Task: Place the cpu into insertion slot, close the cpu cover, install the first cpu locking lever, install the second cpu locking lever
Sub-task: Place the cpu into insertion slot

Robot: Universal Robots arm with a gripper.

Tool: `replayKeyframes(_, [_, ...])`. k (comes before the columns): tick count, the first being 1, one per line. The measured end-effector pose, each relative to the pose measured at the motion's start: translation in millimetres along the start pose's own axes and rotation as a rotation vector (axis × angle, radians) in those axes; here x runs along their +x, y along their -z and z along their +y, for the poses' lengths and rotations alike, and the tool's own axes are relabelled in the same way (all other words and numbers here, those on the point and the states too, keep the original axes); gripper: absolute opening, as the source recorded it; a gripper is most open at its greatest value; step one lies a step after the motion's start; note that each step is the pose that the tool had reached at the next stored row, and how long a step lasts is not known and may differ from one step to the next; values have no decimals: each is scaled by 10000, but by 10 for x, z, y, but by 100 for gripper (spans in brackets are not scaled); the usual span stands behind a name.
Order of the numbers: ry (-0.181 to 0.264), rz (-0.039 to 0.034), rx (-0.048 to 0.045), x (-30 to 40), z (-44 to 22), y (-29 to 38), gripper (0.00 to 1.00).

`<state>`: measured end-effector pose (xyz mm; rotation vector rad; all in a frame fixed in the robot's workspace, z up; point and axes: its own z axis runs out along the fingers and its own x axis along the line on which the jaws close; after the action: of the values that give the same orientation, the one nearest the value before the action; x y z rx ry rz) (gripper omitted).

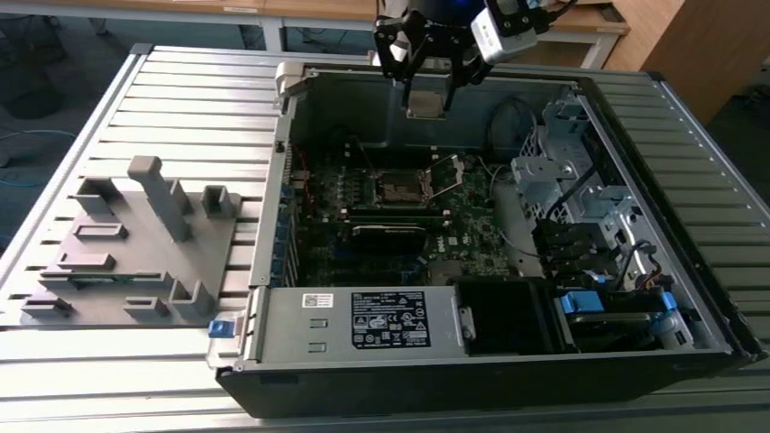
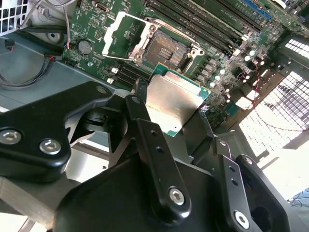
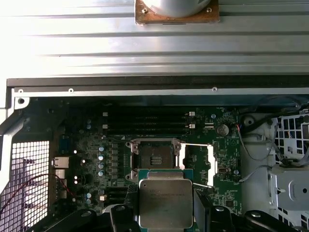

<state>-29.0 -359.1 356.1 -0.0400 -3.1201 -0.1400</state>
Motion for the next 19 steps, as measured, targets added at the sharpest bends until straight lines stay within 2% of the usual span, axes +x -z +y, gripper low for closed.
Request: replayKeyframes(19, [0,0,0,-1,-2,-28,54])
